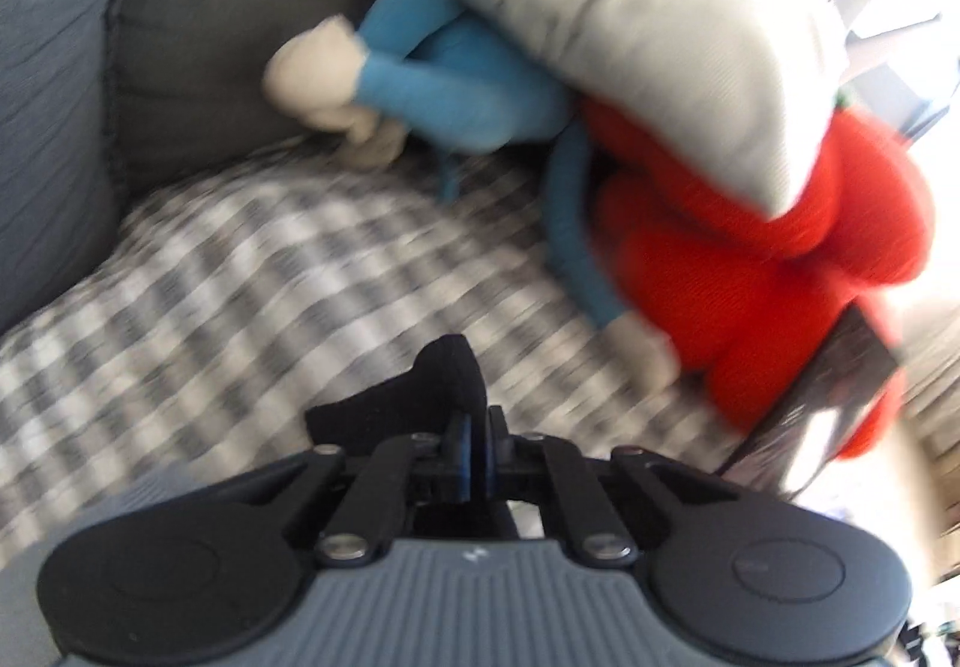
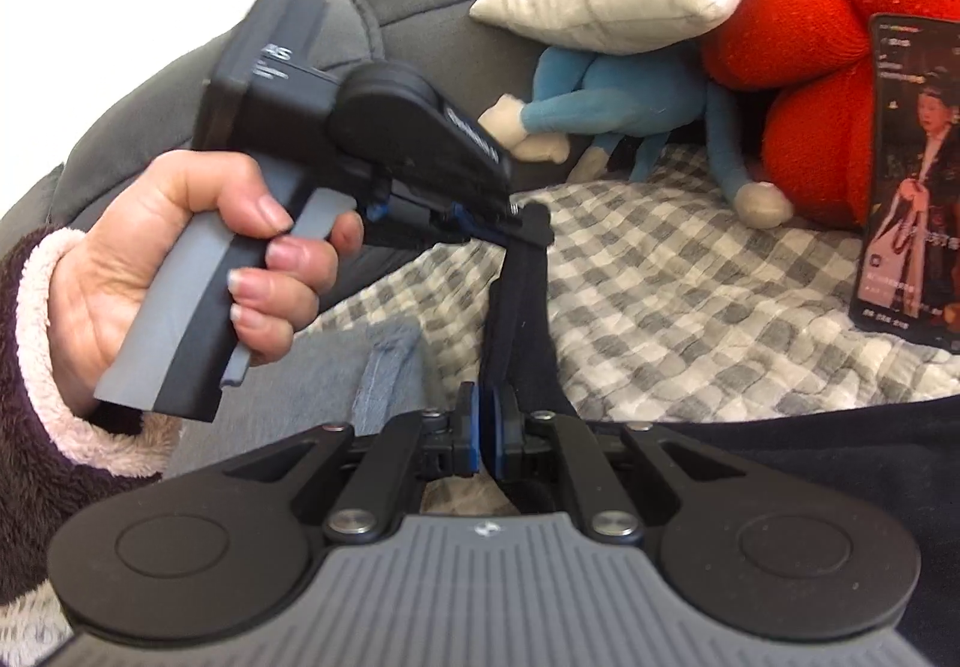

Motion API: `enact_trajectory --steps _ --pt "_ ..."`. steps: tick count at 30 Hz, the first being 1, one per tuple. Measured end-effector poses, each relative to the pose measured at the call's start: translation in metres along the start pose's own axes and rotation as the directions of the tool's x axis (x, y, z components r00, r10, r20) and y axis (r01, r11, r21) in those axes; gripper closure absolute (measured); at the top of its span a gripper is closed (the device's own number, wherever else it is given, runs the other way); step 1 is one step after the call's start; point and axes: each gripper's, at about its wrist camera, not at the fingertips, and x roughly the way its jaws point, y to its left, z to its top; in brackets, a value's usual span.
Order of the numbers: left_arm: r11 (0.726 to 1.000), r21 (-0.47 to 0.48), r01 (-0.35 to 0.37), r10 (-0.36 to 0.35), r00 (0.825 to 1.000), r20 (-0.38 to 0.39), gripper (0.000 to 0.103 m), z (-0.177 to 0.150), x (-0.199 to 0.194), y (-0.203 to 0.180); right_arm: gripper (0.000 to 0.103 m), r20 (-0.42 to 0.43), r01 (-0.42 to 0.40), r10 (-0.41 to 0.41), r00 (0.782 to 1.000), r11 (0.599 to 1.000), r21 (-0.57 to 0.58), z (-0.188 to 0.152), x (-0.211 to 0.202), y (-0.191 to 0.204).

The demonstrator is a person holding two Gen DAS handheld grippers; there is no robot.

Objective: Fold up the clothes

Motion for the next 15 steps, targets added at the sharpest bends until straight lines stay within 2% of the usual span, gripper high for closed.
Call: enact_trajectory --steps 1,7,12,13,15 --pt "0.999 -0.009 0.043 -0.042 0.999 0.023 0.099 0.001 -0.004 0.0 0.096 0.02 0.009 -0.009 1.0 1.0 0.013 0.001 -0.002 -0.002" --pt "0.997 -0.038 0.064 -0.061 0.995 0.08 0.099 -0.006 -0.019 0.026 0.096 0.116 0.021 -0.03 0.993 0.997 0.074 0.006 -0.013 -0.01" --pt "0.995 -0.061 0.083 -0.075 0.989 0.128 0.099 -0.013 -0.032 0.048 0.096 0.052 0.01 -0.013 0.999 0.998 0.069 0.003 -0.004 -0.009" --pt "0.996 -0.067 0.066 -0.058 0.99 0.125 0.099 -0.015 -0.033 0.055 0.096 0.031 0.01 -0.012 0.999 0.998 0.061 0.001 0.0 -0.006" --pt "0.996 -0.085 -0.012 0.018 0.997 0.069 0.099 -0.023 -0.03 0.074 0.096 -0.024 0.01 -0.009 1.0 0.999 0.038 -0.002 0.008 -0.001"
